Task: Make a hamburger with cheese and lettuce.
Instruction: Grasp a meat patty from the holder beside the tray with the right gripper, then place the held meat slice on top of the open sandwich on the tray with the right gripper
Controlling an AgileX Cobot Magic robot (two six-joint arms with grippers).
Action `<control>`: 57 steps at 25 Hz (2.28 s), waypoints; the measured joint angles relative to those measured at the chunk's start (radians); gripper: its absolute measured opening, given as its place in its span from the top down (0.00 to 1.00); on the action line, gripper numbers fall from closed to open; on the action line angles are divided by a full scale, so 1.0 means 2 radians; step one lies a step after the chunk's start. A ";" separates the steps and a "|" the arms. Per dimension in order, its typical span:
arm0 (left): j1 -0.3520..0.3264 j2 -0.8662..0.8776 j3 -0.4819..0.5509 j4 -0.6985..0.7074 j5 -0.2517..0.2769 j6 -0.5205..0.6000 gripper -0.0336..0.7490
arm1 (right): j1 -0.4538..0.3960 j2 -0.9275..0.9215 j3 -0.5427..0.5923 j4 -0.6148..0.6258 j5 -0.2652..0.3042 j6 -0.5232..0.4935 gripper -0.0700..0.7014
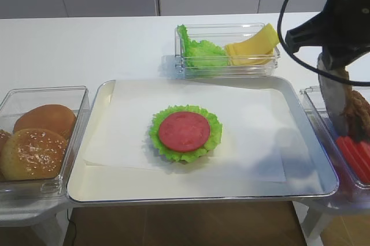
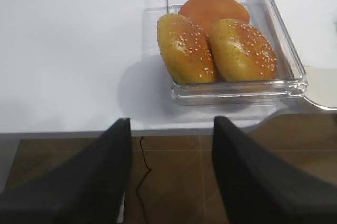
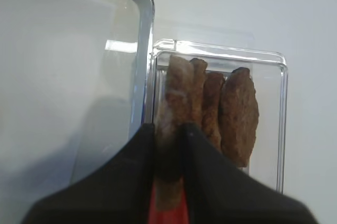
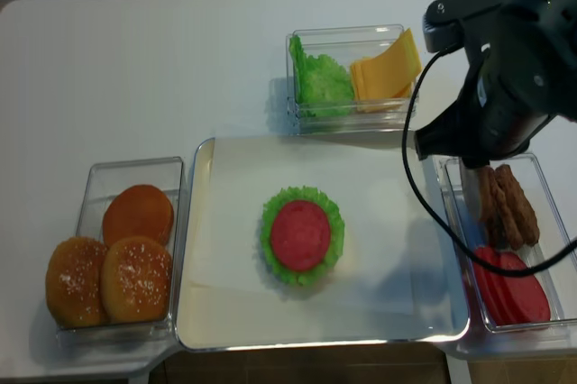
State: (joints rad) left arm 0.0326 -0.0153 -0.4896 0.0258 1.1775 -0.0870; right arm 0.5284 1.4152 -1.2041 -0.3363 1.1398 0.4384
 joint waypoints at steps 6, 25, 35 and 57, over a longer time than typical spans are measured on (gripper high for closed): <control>0.000 0.000 0.000 0.000 0.000 0.000 0.49 | 0.000 -0.025 0.000 0.006 0.002 0.001 0.75; 0.000 0.000 0.000 0.000 0.000 0.000 0.49 | 0.056 -0.038 -0.043 0.024 0.011 0.000 0.75; 0.000 0.000 0.000 0.000 0.000 0.000 0.48 | 0.126 -0.005 -0.045 0.023 -0.004 0.015 0.75; 0.000 0.000 0.000 0.000 0.000 0.000 0.49 | 0.198 0.081 -0.046 -0.016 -0.085 0.064 0.76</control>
State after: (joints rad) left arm 0.0326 -0.0153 -0.4896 0.0258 1.1775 -0.0870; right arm 0.9249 1.5779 -1.2953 -0.3689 0.9694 0.5660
